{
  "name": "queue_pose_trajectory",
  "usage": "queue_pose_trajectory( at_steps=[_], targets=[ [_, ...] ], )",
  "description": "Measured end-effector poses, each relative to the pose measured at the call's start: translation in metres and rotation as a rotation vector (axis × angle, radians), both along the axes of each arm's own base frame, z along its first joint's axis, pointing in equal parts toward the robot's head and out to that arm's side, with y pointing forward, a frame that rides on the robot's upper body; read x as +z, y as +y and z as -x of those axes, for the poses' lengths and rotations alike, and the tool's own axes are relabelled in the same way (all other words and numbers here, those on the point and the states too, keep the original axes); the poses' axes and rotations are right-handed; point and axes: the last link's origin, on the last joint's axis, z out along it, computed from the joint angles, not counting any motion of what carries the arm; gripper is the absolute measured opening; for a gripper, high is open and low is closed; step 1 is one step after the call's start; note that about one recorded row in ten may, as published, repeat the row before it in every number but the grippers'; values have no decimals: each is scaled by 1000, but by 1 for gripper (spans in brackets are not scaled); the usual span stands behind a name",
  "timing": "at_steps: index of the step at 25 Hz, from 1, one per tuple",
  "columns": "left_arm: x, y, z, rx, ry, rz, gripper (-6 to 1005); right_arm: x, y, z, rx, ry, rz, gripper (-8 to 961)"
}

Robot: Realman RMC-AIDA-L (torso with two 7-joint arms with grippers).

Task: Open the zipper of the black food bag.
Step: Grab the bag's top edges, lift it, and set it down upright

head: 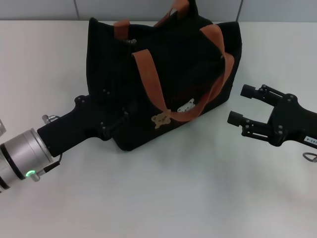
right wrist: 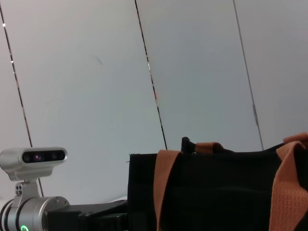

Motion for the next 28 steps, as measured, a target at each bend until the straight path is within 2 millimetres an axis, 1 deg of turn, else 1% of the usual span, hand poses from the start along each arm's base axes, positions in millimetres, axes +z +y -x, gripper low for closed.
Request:
queue_pose_trajectory(
  at_steps=[5,11,15,20,21,22,23,25,26,27,28],
  targets=[
    [0,1,-1,-3,1,-2,344,0,1,0,-1,-1,-2,830],
    [1,3,-1,-7,6,-5,222,0,6,2,0,-11,-8,830],
    [5,4,1,-10,14,-13,184,-1,9,4,3,-16,-10,829],
    [17,5,7,4,10,-45,159,-1,10,4,5,-18,-12,829],
    [21,5,8,4,10,-49,155,-1,10,4,4,-20,-13,829],
    [29,5,9,-2,7,-56,150,-1,11,4,3,-20,-16,829],
    [29,5,9,-2,7,-56,146,-1,11,4,3,-20,-16,829],
    [37,5,10,-10,4,-61,138,0,12,4,2,-18,-21,829],
    [43,5,10,-15,5,-66,134,0,12,5,1,-17,-23,829],
    [55,6,11,-34,19,-81,130,0,12,5,1,-17,-25,829],
    [55,6,11,-34,19,-81,124,0,12,5,1,-17,-25,829]
  ],
)
